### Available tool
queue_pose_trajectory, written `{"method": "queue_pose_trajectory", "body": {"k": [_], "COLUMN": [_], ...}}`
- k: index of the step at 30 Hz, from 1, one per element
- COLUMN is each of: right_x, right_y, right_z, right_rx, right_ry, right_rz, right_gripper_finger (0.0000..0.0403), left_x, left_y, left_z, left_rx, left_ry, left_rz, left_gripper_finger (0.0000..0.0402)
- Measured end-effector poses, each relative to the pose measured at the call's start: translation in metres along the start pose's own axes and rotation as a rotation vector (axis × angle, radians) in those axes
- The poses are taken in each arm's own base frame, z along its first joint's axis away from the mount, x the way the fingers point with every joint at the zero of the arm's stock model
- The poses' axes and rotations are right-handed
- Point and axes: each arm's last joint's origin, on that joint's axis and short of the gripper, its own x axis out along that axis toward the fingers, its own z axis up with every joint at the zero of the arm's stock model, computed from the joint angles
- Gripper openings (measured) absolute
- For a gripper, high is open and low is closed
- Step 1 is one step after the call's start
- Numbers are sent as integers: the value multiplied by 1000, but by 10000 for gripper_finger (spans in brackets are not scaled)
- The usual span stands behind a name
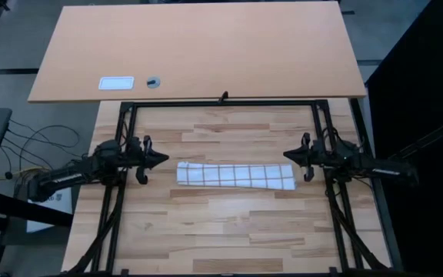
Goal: Roll towel
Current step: Return to Home Position
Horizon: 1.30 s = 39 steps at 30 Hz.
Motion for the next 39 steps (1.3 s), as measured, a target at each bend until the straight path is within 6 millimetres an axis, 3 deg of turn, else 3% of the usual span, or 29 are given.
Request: {"method": "queue_pose_trajectory", "body": {"k": [39], "right_x": [0], "right_y": [-1], "right_z": [0], "right_rx": [16], "right_ry": [4], "right_rz": [-22], "right_gripper_finger": [0], "left_x": [-1], "left_y": [1], "left_z": [0], "left_rx": [41], "left_ry": [-2], "left_rz": [3], "left_gripper_finger": [0]}}
